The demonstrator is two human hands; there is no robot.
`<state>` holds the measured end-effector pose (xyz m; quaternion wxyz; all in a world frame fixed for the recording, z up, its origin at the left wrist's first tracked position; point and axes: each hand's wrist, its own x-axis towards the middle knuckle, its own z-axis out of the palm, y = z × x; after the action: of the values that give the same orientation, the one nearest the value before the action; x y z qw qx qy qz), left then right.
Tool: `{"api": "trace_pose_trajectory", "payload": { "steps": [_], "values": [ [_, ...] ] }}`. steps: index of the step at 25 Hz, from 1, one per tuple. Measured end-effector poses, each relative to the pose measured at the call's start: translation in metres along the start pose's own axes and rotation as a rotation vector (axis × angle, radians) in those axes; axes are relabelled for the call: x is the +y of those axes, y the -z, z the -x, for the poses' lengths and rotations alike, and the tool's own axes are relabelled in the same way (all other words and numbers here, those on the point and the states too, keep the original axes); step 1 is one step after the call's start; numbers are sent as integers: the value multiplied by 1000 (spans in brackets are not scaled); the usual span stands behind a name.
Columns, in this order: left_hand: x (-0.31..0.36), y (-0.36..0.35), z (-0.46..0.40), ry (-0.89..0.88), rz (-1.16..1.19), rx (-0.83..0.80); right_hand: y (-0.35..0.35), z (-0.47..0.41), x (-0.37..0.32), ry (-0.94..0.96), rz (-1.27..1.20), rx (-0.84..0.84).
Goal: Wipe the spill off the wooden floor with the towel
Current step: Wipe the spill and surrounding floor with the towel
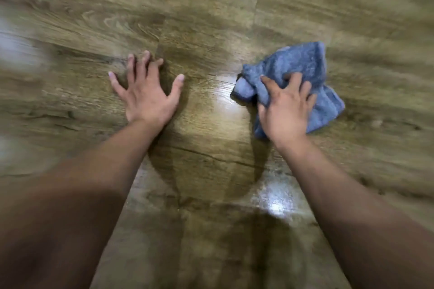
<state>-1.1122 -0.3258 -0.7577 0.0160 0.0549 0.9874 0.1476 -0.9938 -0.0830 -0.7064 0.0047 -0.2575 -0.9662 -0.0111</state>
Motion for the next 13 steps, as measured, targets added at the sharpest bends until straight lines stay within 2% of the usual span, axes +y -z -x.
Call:
{"api": "trace_pose_trajectory", "payload": {
  "steps": [2,5,7,9,11,13],
  "values": [
    [2,3,-2,14,-71,-39,0,50,-23,61,-57,-7],
    [19,9,6,0,-17,-81,-2,154,-36,314,-153,-30],
    [39,9,36,-138,23,-83,-2,214,-18,454,-178,-51],
    [54,7,73,-194,10,-173,2,232,18,567,-174,-36],
    [58,4,90,-109,-72,-366,6,212,66,483,-123,-43],
    [56,4,84,-44,-154,-502,9,180,116,194,-68,-68]
  ]
}}
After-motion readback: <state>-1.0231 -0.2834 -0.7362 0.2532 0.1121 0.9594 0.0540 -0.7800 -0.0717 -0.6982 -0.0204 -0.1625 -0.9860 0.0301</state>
